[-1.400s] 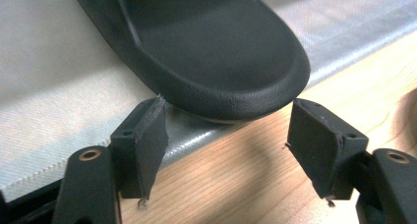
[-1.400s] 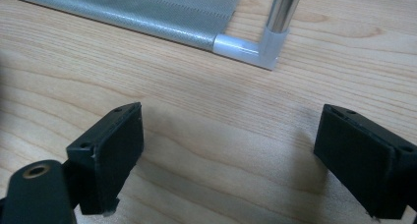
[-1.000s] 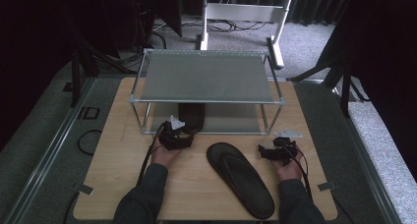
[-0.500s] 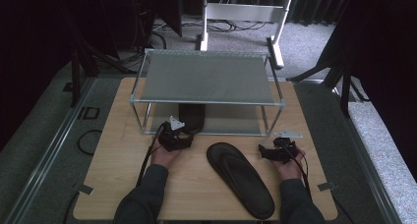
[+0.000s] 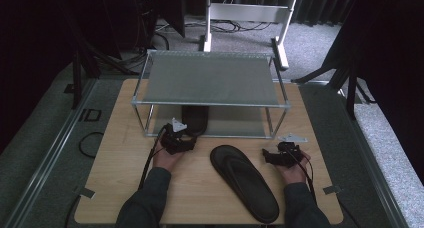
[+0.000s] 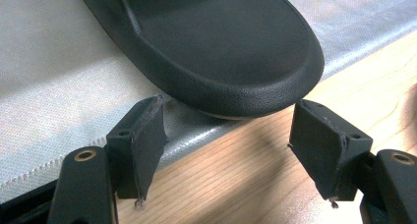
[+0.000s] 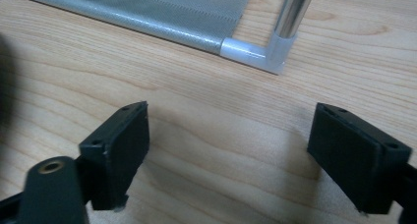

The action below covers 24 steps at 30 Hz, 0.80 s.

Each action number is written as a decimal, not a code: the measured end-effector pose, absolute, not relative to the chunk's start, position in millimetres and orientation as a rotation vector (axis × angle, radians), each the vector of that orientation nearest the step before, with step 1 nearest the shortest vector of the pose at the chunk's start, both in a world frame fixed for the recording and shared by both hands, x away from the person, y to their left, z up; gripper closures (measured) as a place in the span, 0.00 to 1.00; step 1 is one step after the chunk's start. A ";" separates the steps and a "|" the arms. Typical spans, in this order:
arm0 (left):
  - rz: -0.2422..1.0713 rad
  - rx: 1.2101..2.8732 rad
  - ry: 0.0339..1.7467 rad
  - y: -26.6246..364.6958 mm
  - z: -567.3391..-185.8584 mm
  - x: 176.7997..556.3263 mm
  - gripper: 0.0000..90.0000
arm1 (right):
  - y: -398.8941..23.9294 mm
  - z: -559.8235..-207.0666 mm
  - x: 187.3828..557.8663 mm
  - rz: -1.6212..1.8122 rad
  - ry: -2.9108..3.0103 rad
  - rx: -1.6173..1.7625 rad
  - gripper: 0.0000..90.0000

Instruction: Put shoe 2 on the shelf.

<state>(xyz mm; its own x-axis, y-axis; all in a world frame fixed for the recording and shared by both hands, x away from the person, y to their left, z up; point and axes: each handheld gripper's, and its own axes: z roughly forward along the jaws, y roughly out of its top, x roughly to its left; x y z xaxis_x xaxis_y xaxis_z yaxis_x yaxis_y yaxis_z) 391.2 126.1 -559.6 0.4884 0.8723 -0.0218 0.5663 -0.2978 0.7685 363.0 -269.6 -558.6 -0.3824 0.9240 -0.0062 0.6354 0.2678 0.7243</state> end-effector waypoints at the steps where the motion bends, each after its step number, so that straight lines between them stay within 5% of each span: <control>1: 0.535 2.002 1.182 125.5 -559.7 391.0 0.34 | -269.8 -558.1 361.8 0.905 2.112 1.411 0.25; 8: 0.541 2.006 1.181 124.9 -559.7 390.9 0.34 | -269.4 -555.1 353.4 0.904 2.122 1.402 0.40; 24: 0.556 2.015 1.180 123.6 -559.8 390.5 0.34 | -245.5 -528.0 320.0 1.037 2.173 1.244 0.50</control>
